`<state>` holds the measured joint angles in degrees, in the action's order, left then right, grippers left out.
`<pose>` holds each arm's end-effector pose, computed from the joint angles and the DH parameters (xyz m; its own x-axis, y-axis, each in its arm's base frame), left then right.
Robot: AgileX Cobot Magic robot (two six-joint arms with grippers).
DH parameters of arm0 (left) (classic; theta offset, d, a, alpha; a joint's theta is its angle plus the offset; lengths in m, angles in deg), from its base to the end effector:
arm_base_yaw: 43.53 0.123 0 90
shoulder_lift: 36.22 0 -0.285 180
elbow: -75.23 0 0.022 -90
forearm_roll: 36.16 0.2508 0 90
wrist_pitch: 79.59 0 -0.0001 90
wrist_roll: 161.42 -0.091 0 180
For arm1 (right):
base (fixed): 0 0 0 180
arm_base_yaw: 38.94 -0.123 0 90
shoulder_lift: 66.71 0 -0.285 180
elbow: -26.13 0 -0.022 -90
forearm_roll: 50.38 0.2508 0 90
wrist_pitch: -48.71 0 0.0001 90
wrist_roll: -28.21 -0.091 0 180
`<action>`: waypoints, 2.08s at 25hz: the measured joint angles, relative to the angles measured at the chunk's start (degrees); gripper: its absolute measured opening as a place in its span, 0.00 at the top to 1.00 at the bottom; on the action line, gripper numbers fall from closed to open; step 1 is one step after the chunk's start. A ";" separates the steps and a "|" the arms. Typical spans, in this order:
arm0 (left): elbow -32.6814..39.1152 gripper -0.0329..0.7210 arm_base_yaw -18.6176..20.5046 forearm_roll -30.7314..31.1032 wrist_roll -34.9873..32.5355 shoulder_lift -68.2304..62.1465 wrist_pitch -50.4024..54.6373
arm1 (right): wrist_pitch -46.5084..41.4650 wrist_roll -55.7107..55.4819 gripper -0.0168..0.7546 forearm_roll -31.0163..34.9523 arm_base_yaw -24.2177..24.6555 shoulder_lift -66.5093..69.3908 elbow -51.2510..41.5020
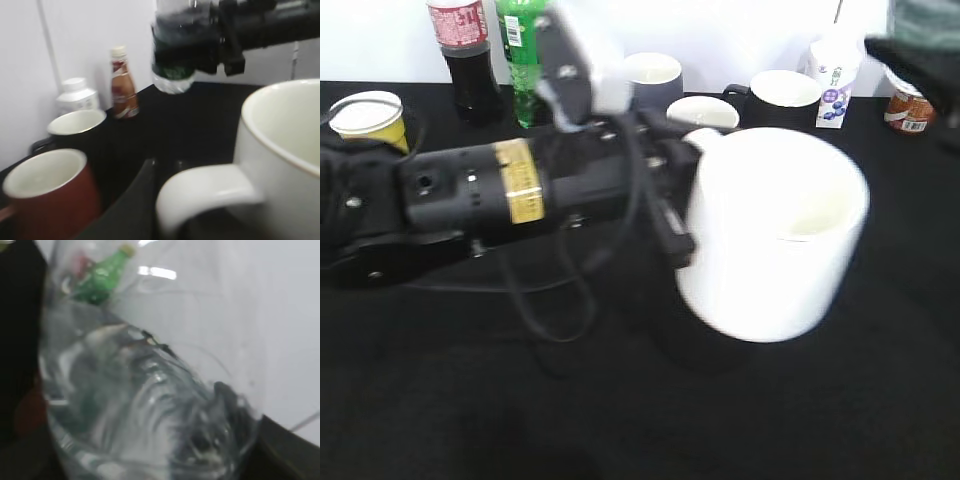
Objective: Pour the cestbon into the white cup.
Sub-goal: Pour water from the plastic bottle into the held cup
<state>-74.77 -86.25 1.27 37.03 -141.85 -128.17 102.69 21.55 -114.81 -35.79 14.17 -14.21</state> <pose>0.2281 -0.2670 0.2283 0.0910 0.0931 -0.9915 0.9348 0.3353 0.1173 0.2463 0.0529 0.2926 0.4752 -0.5037 -0.7215 -0.5016 0.5186 -0.6924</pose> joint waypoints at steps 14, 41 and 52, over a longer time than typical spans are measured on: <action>-0.29 0.88 -5.33 -0.06 0.11 0.00 2.61 | 0.85 15.15 0.34 -18.33 0.00 -4.17 0.00; -0.36 0.88 -5.33 0.32 0.11 -4.09 -2.76 | 2.69 28.82 0.34 -17.41 0.00 -4.17 0.00; -0.36 0.88 -5.33 0.39 0.11 -4.09 -2.71 | 2.69 31.60 0.34 -14.88 0.00 -4.17 0.00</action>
<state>-75.13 -91.58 1.66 37.14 -145.94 -130.88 105.38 53.16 -129.69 -35.79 10.00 -14.21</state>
